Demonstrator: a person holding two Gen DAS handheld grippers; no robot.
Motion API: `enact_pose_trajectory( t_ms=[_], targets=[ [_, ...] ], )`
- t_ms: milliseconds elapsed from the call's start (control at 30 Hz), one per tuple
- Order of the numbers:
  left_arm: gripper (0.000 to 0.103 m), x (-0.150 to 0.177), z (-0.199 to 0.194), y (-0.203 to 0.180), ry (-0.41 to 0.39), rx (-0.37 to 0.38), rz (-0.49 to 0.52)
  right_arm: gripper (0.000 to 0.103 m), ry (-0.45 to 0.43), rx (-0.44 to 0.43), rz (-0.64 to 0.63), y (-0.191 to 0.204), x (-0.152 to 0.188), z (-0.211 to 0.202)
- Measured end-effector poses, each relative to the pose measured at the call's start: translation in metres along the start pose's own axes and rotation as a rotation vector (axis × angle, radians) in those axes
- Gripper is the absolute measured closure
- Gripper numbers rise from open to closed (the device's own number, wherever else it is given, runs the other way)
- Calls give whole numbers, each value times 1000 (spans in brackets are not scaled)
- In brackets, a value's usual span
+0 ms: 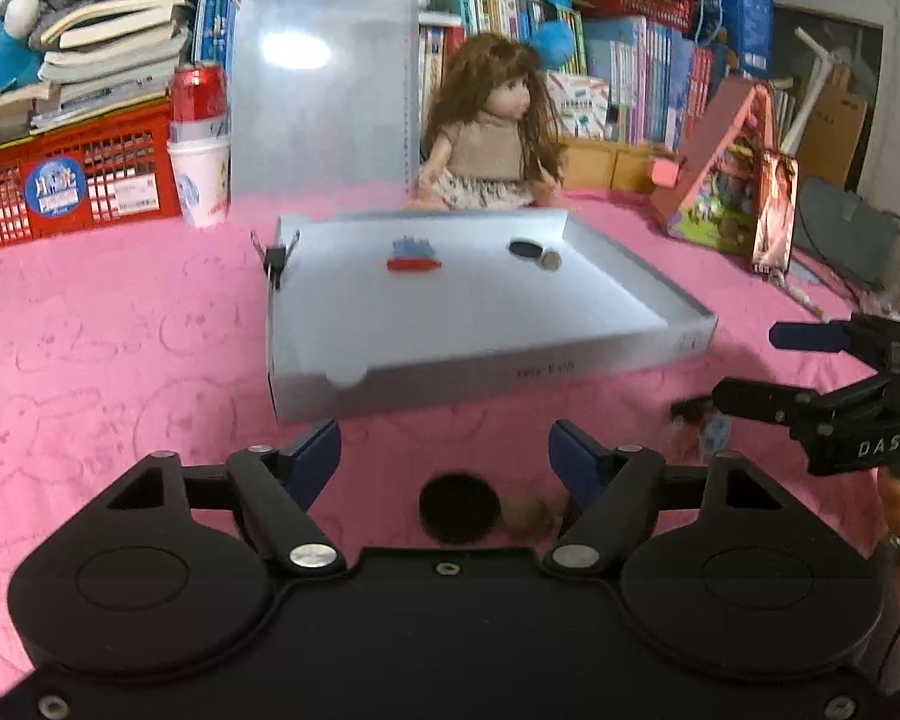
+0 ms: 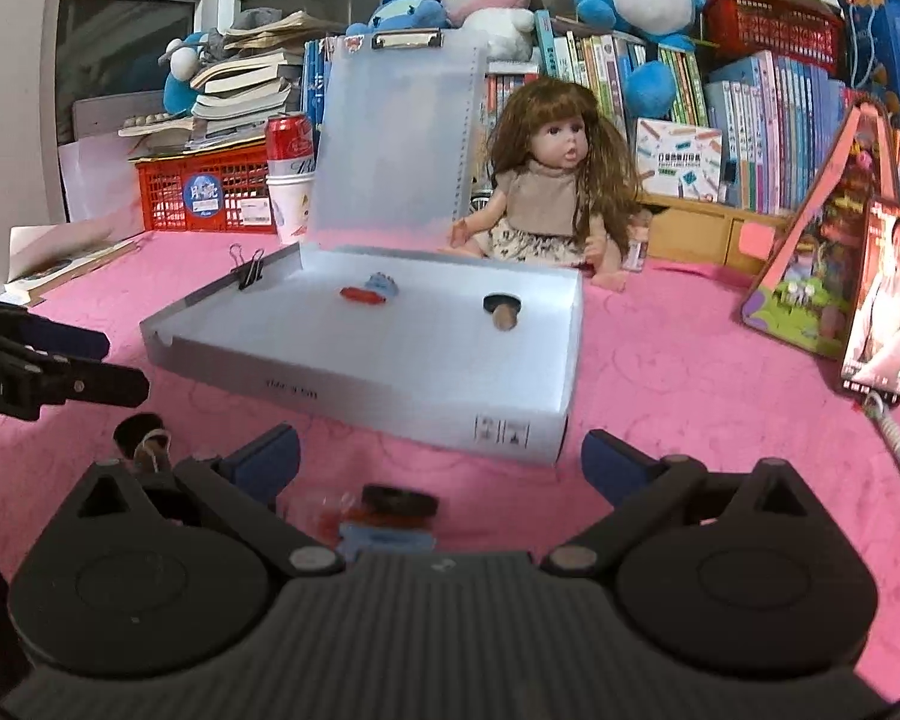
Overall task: Organize rigid objects
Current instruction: 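Lift both open tools out of the box toward the remaining items, then grasp a black lid with the left tool while the right tool grasps a blue clip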
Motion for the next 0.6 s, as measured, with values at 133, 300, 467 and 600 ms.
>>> enact_pose_trajectory(
  t_ms=[133,300,467,600],
  targets=[
    [33,10,-2,-1,13,-8,20,0,11,-16,-19,-1,10,-2],
    [50,19,-3,3,50,-1,15,0,31,0,-45,0,20,-2],
    [54,23,-4,2,66,13,31,0,44,24,-88,5,28,0],
    [54,26,-1,-3,68,0,60,3,57,33,-114,10,31,4]
  ],
)
Point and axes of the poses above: each gripper's, at about its wrist camera, not at the fingertips, and z roughly the way its jaws point, y to its left, x to its underside, the point moved 4 cm from there along z, roughly the way its jaws point, and after that the axes turned 9 degrees about z, right-handed, at the moved point
